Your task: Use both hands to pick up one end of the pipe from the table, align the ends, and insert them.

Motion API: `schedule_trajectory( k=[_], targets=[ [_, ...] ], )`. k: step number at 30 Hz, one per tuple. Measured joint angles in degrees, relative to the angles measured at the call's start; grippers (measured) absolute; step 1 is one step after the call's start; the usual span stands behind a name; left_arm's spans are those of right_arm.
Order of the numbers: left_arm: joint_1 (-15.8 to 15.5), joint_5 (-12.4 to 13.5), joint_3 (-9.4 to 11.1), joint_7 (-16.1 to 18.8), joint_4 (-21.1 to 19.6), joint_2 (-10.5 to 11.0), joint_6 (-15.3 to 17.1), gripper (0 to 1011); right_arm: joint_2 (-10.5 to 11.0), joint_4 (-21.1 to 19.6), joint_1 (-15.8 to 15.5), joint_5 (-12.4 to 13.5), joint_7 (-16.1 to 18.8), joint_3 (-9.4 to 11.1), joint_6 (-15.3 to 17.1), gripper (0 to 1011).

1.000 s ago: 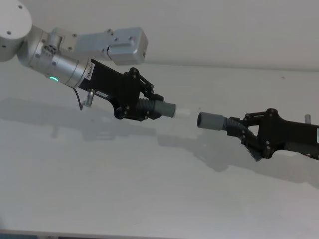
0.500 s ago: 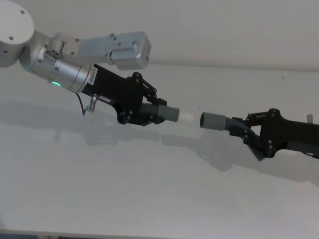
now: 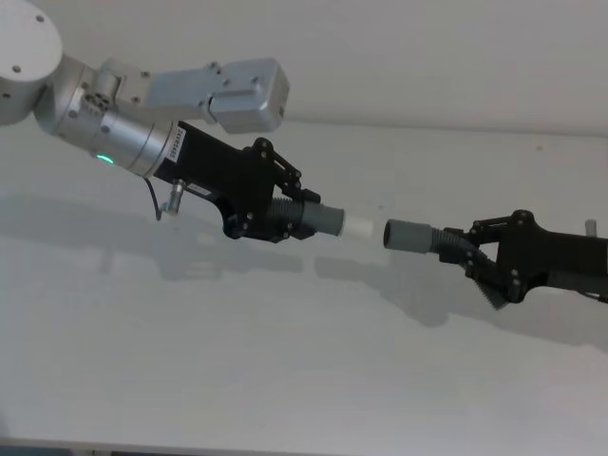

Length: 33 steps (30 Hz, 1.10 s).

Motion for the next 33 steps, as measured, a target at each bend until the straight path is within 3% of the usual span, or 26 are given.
schedule_trajectory(
  k=[23, 33],
  targets=[
    [-1.63, -1.25, 1.19, -2.31, 0.63, -0.34, -1.16, 348, -0.62, 1.42, 2.49, -1.12, 0.04, -1.86, 0.32, 175],
    [-1.6, -1.11, 1.24, -0.82, 0.17, 0.03, -1.07, 348, -0.46, 1.24, 2.56, -0.99, -0.02, -2.06, 0.21, 175]
  ],
)
